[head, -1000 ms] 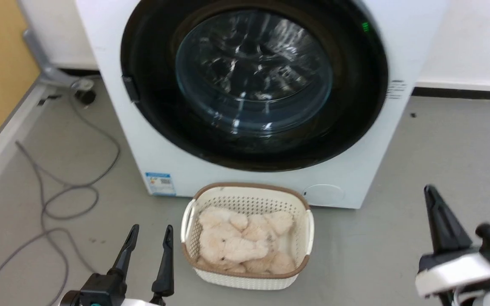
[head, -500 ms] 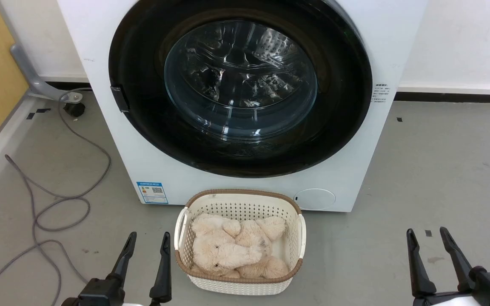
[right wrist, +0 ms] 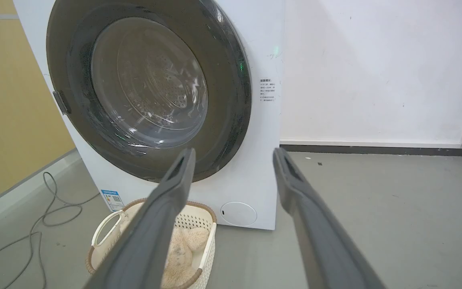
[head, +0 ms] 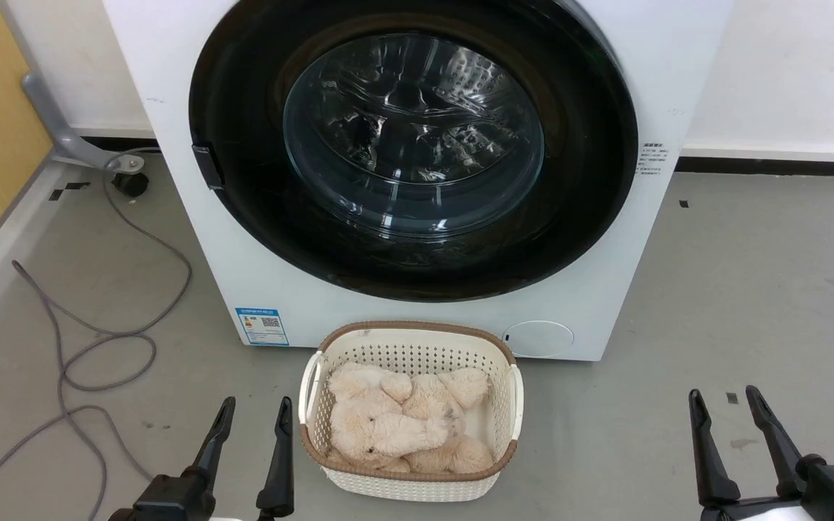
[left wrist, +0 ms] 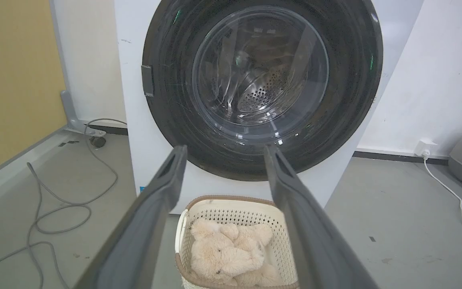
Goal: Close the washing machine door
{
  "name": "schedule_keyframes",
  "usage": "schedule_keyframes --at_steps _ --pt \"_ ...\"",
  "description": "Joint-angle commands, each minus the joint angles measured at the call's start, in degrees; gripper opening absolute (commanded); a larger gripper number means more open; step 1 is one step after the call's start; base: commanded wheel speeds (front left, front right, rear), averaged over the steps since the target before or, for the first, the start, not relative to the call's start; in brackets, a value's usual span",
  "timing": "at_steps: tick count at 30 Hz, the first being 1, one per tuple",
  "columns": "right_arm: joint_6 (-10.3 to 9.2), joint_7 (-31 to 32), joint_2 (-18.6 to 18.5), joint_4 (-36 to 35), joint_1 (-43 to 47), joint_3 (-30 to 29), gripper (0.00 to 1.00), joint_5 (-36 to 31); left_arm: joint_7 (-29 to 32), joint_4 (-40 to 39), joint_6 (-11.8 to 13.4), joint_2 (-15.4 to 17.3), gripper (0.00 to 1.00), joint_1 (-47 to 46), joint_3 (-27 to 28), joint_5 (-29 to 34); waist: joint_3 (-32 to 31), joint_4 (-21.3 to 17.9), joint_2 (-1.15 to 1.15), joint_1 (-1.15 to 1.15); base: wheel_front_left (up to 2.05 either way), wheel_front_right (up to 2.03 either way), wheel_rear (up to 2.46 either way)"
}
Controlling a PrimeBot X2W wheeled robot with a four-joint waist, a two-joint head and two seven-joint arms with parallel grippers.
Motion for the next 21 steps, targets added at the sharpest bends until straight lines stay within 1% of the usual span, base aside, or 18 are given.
schedule_keyframes --at_steps 1,2,3,21 --pt "-0.04 -0.3 0.3 -0.3 0.7 0.0 1.0 0.0 -0.2 0.0 0.0 0.0 1.0 0.4 0.0 -0.2 0.0 0.0 0.0 0.0 0.0 0.0 0.0" --pt "-0.04 -0.3 0.3 -0.3 0.7 0.1 1.0 0.0 -0.2 0.0 -0.1 0.0 1.0 0.4 0.0 -0.3 0.1 0.0 0.0 0.0 0.0 0.0 0.0" --pt "0.0 0.0 0.0 0.0 0.0 0.1 0.0 0.0 0.0 0.0 0.0 0.0 0.0 0.0 0.0 -0.2 0.1 0.0 0.0 0.0 0.0 0.0 0.0" --pt "0.0 1.9 0.0 -0.5 -0.7 0.5 0.0 -0.8 1.9 -0.4 0.5 0.0 0.0 -0.7 0.4 1.1 0.3 -0.3 0.0 0.0 0.0 0.0 0.0"
